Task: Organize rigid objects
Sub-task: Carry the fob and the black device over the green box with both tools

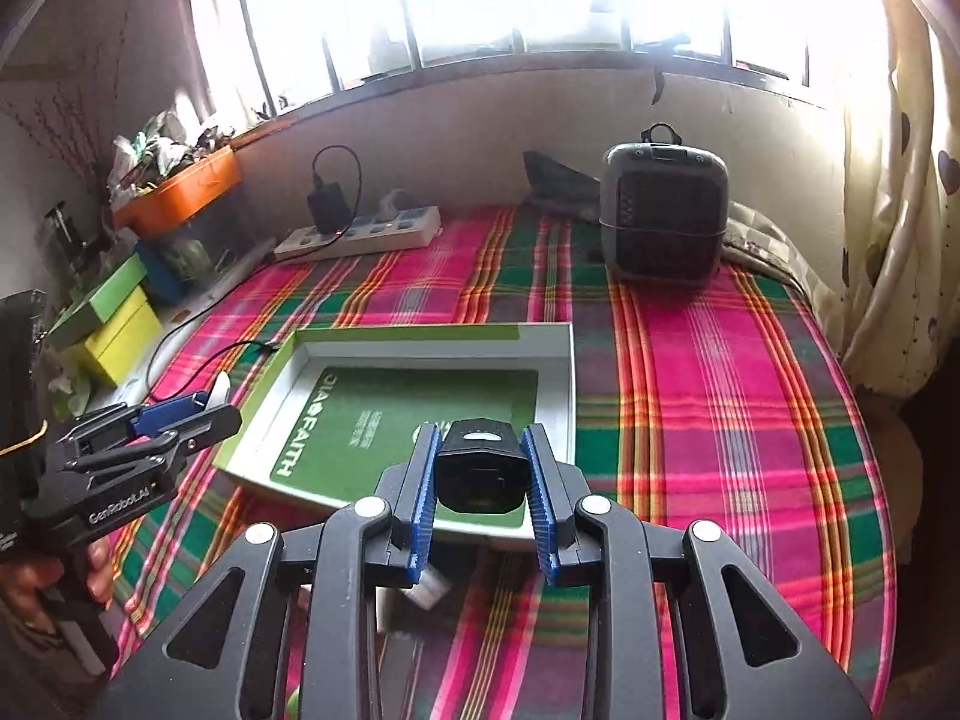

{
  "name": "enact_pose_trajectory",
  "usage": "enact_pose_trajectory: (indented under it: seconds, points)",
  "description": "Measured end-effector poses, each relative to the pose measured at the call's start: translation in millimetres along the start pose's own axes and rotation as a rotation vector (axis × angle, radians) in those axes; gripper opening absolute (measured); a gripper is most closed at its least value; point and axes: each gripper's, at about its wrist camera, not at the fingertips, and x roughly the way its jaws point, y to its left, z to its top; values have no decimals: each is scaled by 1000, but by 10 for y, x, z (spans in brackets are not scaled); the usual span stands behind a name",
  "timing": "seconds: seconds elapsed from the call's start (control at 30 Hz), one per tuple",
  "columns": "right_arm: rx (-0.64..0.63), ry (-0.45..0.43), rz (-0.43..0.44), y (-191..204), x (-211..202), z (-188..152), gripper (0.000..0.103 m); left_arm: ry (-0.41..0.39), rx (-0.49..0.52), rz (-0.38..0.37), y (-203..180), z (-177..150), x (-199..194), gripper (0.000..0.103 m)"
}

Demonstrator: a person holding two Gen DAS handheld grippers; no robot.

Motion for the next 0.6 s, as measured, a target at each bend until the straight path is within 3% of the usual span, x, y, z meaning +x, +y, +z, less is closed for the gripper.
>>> enact_pose_trajectory:
  seconds: [0.6]
  points:
    - [-13,63,-28,-82,825,270,29,85,19,23,-79,216,702,38]
